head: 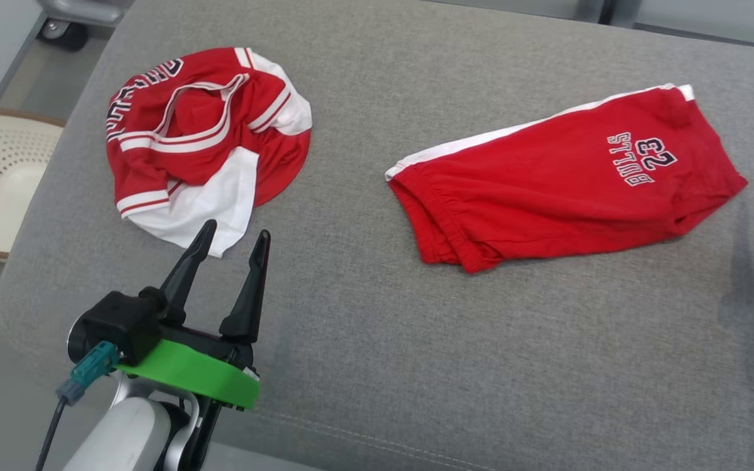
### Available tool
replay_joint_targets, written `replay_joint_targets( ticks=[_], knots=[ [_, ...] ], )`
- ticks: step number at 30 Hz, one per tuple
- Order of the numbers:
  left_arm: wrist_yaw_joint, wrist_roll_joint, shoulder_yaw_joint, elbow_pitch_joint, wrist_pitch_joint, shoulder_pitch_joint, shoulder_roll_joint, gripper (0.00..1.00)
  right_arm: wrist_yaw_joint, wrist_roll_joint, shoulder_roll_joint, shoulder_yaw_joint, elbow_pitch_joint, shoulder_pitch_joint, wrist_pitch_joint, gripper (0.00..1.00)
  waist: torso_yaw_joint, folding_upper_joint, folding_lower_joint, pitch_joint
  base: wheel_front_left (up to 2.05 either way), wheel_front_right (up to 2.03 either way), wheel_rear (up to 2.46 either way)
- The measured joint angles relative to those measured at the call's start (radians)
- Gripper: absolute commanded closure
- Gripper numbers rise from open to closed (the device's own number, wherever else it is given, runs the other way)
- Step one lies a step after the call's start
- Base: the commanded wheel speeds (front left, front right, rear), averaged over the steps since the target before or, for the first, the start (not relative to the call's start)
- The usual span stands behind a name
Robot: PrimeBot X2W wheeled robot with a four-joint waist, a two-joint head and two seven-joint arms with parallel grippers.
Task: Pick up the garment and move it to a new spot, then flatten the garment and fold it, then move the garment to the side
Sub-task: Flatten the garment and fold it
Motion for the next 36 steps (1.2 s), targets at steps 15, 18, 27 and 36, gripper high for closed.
replay_joint_targets(
  ticks=[15, 18, 27, 36],
  knots=[
    [-0.001, 0.027, 0.059, -0.048, 0.000, 0.000, -0.055, 0.00, -0.003, -0.014, -0.027, 0.007, 0.131, -0.071, 0.064, 0.00, 0.163, 0.0000, 0.0000, 0.133, 0.00, 0.00, 0.00],
    [-0.001, 0.031, 0.067, -0.049, 0.000, 0.001, -0.056, 0.00, -0.003, -0.019, -0.036, 0.006, 0.139, -0.092, 0.063, 0.00, 0.178, 0.0000, 0.0000, 0.149, 0.00, 0.00, 0.00],
    [-0.015, 0.051, 0.088, -0.052, 0.000, 0.005, -0.068, 0.00, -0.002, -0.043, -0.048, 0.016, 0.181, -0.130, 0.064, 0.00, 0.166, 0.0000, 0.0001, 0.158, 0.00, 0.00, 0.00],
    [-0.033, 0.061, 0.099, -0.057, 0.000, 0.018, -0.079, 0.00, -0.001, -0.051, -0.068, 0.020, 0.202, -0.140, 0.082, 0.00, 0.154, 0.0000, 0.0001, 0.160, 0.00, 0.00, 0.00]
  ],
)
